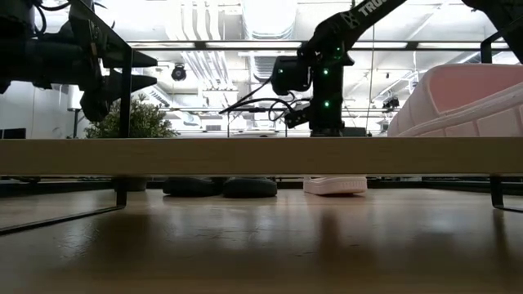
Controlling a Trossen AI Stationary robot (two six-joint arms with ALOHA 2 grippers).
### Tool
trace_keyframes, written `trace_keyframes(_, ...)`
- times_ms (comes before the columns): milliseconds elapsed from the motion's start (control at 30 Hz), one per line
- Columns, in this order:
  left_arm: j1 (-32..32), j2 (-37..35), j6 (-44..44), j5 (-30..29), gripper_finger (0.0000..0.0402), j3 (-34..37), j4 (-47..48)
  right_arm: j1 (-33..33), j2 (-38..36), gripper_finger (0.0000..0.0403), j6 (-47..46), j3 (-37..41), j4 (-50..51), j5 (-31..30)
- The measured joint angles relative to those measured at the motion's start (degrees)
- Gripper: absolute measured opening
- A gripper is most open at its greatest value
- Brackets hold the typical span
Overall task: Pick and place slides into the shelf
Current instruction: Put the pink slide on the shelf
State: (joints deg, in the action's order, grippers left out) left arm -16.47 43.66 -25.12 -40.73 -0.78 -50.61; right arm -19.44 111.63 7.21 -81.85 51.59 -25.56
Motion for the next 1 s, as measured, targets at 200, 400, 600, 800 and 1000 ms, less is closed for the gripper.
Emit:
trace_keyframes(200,0.0,0.1,0.0,0.0,0.0160,0.0,0.0,-0.9,0.0,0.0130,0.3,0.9,-0.2,0.0)
trace_keyframes(400,0.0,0.1,0.0,0.0,0.0160,0.0,0.0,-0.9,0.0,0.0091,-0.7,1.2,-0.7,0.0)
trace_keyframes(600,0.0,0.2,0.0,0.0,0.0160,0.0,0.0,-0.9,0.0,0.0021,-1.4,1.2,-0.9,-0.2)
trace_keyframes(800,0.0,0.2,0.0,0.0,0.0160,0.0,0.1,-1.0,-1.2,0.0012,-1.7,0.8,-0.8,-1.2)
trace_keyframes(1000,0.0,0.3,0.0,0.0,0.0160,0.0,0.1,-0.8,-5.1,0.0010,-2.4,0.7,-0.5,-1.6)
